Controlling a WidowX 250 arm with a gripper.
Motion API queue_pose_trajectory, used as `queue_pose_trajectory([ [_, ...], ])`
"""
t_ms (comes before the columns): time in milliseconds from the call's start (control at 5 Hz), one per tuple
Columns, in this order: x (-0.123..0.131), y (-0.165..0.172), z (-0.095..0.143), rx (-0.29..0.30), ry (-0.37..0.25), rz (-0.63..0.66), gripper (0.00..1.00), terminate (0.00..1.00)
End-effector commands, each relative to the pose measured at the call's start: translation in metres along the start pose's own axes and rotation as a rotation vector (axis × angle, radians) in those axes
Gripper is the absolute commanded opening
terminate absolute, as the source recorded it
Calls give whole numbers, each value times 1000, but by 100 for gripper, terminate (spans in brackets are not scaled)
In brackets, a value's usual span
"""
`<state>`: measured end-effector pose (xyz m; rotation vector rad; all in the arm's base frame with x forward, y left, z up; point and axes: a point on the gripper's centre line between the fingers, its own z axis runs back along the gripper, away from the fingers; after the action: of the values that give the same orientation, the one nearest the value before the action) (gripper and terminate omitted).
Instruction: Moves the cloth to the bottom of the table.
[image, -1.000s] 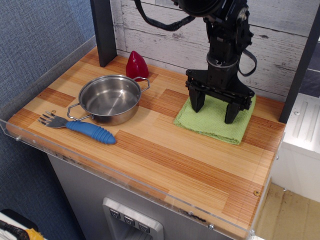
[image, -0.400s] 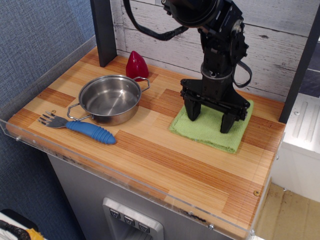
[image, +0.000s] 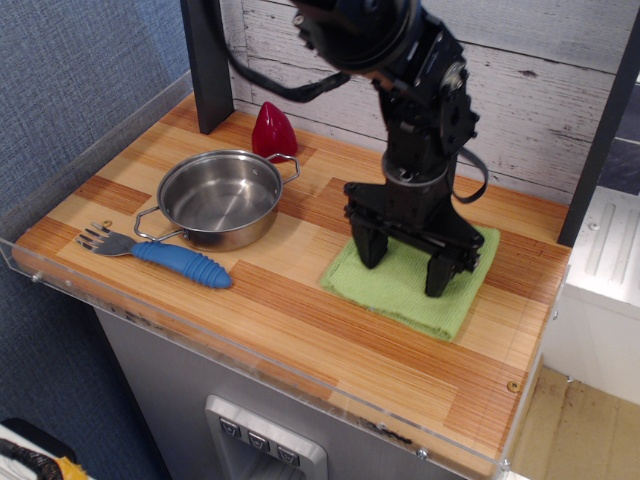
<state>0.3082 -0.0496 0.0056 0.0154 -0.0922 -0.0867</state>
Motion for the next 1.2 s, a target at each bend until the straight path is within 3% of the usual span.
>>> queue_pose_trajectory([
  [0,-23,10,5,49,28,-38,100,0],
  [1000,-65,27,9,49,105,-57,100,0],
])
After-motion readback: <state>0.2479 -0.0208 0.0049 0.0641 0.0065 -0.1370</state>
